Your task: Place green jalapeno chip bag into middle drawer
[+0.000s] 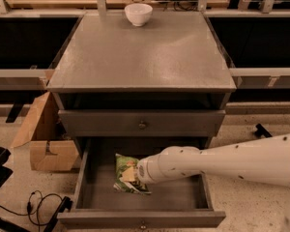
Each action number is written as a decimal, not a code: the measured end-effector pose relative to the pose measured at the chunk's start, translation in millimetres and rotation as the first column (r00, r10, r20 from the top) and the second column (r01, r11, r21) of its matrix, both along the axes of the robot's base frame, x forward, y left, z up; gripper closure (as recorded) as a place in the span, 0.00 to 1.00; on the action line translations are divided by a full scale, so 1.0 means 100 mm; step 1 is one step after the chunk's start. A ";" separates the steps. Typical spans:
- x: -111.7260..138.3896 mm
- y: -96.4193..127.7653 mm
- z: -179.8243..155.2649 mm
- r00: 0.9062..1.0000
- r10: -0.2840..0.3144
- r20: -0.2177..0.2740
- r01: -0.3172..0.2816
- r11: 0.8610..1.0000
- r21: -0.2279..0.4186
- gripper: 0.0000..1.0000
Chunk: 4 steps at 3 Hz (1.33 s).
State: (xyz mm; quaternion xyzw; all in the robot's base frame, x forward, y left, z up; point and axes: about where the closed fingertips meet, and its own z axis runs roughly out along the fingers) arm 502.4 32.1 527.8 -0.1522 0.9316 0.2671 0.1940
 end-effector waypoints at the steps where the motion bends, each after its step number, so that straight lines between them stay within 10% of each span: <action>1: 0.00 0.18 -0.51 0.997 -0.021 -0.074 0.022 1.000 0.016 1.00; 4: -0.05 0.21 -0.61 0.995 -0.017 -0.094 0.019 1.000 0.017 0.36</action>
Offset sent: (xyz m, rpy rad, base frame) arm 0.0000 0.0177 -0.0485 0.0156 0.0706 -0.0205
